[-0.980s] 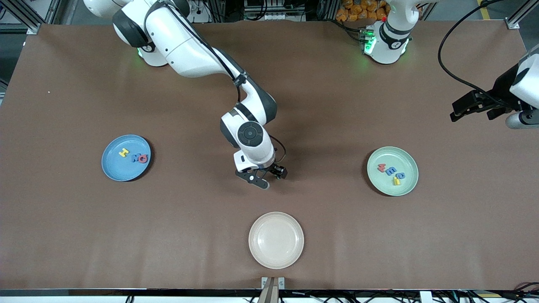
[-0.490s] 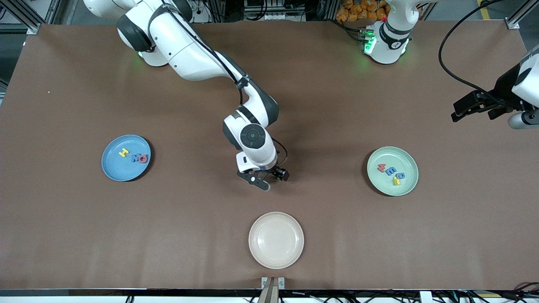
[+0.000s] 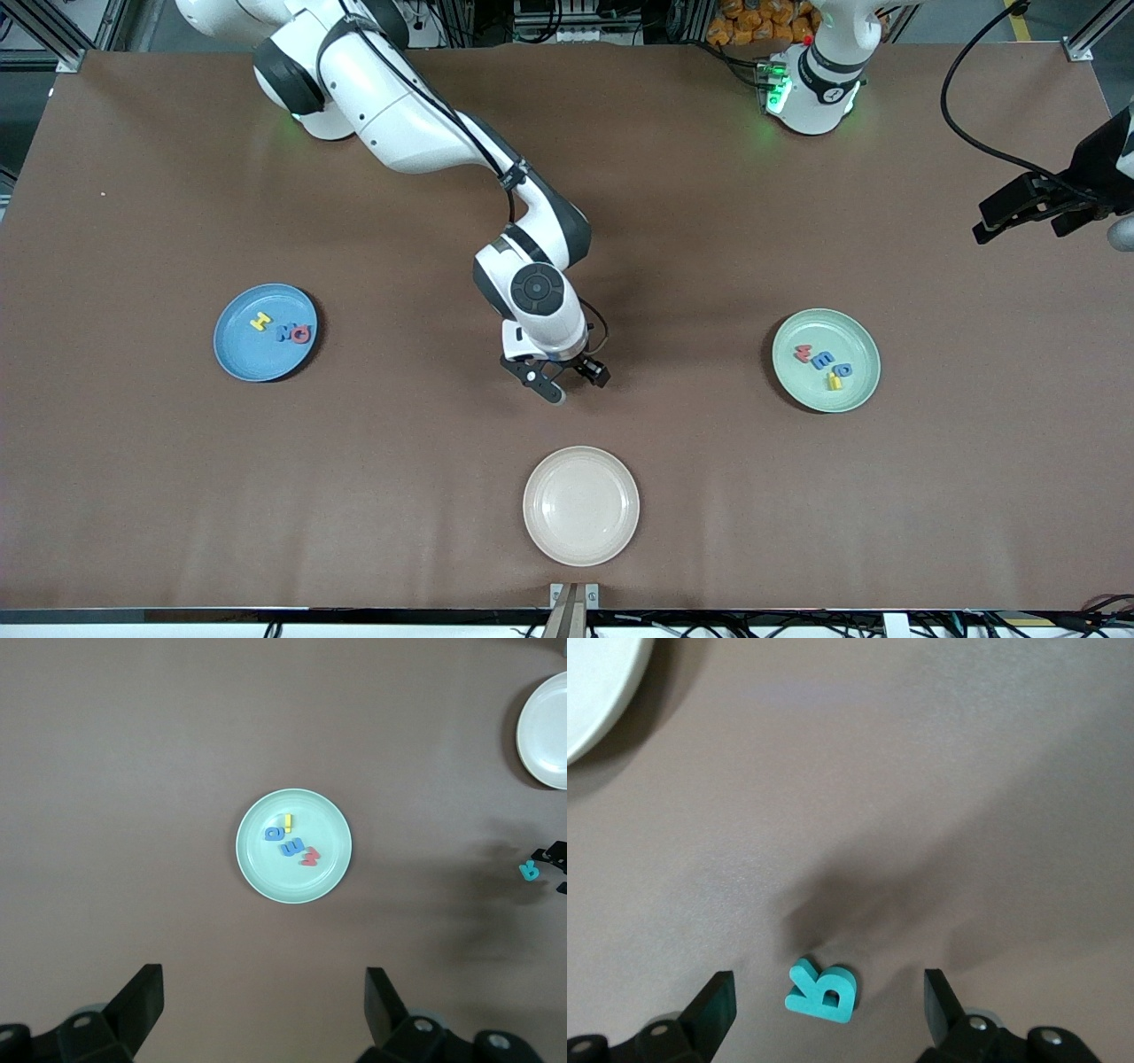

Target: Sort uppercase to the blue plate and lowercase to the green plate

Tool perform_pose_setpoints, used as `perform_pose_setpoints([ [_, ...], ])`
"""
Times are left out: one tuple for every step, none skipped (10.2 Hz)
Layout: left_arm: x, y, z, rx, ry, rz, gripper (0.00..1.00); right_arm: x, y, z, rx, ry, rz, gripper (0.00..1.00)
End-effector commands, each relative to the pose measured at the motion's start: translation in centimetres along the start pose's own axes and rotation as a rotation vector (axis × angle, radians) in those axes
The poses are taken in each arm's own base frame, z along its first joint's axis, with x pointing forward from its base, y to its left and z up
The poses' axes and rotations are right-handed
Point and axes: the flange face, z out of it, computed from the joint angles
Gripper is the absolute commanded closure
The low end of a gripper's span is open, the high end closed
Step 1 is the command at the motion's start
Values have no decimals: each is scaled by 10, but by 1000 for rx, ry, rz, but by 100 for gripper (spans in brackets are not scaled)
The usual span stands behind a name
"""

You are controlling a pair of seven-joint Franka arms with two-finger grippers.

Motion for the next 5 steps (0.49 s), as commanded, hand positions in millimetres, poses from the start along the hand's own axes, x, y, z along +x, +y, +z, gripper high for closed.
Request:
perform_pose_setpoints([
  [-4, -3, -4, -21, -7, -12, 0, -4, -6, 9, -12, 24, 30, 6],
  [-3, -3, -3, -19, -10, -10, 0, -7, -6, 10, -15, 23, 32, 9],
  [-2, -3, -2, -19, -11, -9, 0, -6, -5, 14, -15, 25, 55, 9],
  [-2, -3, -2, -19, -11, -9, 0, -3, -4, 14, -18, 32, 18, 8],
  [-3, -3, -3, -19, -10, -9, 0, -7, -4, 14, -39, 53, -106, 8],
])
